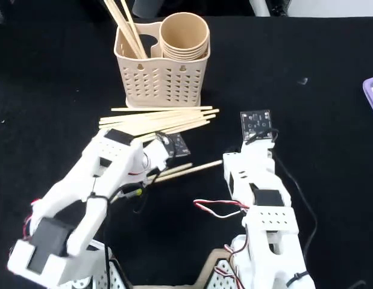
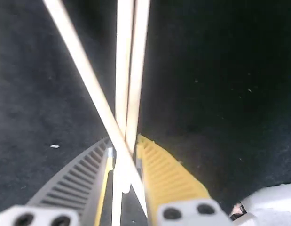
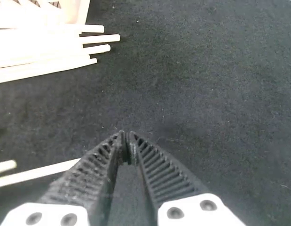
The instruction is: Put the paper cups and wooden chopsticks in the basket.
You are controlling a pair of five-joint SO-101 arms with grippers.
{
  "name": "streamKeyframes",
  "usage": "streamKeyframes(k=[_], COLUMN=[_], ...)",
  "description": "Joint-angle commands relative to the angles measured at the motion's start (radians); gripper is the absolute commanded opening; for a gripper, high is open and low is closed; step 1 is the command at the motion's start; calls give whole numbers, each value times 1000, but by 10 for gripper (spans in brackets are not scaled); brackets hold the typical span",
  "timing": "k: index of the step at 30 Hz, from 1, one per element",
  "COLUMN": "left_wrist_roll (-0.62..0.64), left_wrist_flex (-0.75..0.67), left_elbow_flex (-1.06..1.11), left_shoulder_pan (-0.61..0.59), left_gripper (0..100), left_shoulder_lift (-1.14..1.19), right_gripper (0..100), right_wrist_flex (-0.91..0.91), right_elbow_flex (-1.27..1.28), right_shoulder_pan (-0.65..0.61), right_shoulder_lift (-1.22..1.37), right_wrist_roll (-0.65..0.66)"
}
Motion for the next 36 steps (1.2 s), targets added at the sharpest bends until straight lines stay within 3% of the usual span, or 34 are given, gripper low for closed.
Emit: streamKeyframes(k=[1,7,14,19,25,30,36], left_wrist_roll=[9,3,-170,-221,-227,-132,-120], left_wrist_flex=[15,11,124,98,97,100,236], left_elbow_flex=[-22,-31,-39,-74,-199,-295,-351], left_shoulder_pan=[-10,-22,-91,-174,-223,-205,-140], left_gripper=[30,30,30,30,30,30,30], left_shoulder_lift=[-94,-126,-72,-11,11,-35,-124], right_gripper=[11,11,11,11,11,11,11], right_wrist_flex=[-23,-23,-23,-23,-23,-23,-23], right_elbow_flex=[-4,-4,-4,-4,-4,-4,-4], right_shoulder_pan=[-12,-12,-12,-12,-12,-12,-12], right_shoulder_lift=[2,2,2,2,2,2,2], right_wrist_roll=[-2,-2,-2,-2,-2,-2,-2])
